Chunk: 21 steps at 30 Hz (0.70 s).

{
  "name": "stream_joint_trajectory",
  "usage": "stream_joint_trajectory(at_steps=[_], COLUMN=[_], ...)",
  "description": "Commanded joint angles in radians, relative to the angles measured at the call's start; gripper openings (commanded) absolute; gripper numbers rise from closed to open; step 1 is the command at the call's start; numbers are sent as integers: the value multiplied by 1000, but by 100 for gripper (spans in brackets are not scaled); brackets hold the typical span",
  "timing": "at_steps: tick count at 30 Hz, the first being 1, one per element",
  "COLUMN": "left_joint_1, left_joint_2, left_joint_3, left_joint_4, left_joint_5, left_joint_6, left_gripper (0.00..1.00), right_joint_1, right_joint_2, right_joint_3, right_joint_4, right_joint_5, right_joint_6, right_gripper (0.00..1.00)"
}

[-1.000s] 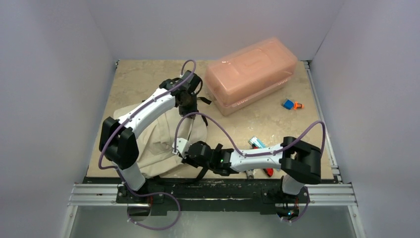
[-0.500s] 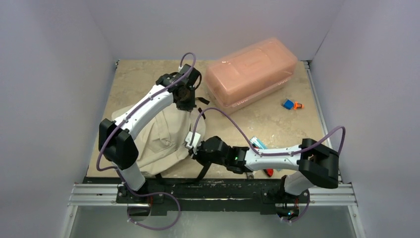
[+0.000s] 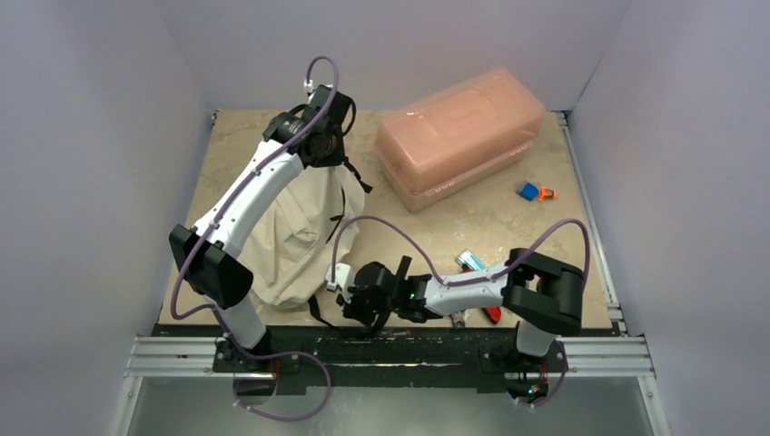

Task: Pack the student bag
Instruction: Zip the student bag at the center of the board.

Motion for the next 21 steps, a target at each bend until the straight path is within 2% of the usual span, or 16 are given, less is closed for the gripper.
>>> stream_joint_trajectory(at_steps=[1,2,3,4,6,9,11,15,18,21], left_joint_1=[-10,-11,-11,-11,-10,-11,-10,-11,-12,-12], left_joint_2=[-58,-69,-82,-96,-122,-156,-182,-210,-209,-205], left_joint_3=[18,-4,-24,-42,-64,-71,-79,-111,-115,-121], left_joint_4=[117,126,138,147,150,135,133,142,135,134], left_joint_5=[38,60,93,121,164,214,262,364,411,434], left_joint_6=[0,0,3,8,11,29,49,56,49,45], left_gripper=[0,0,0,0,0,0,0,0,0,0], right_joint_1=[-92,-121,-144,-163,-192,-270,-323,-352,-366,-370], right_joint_2=[-179,-213,-247,-285,-326,-348,-340,-296,-287,-303], right_joint_3=[17,16,16,13,10,14,30,129,175,194], right_joint_4=[42,35,27,25,47,58,49,10,-24,-40], right_joint_5=[41,67,98,124,128,168,156,138,144,176], right_joint_6=[160,191,224,243,268,437,530,571,593,541], right_gripper=[2,14,36,48,63,88,92,93,86,83])
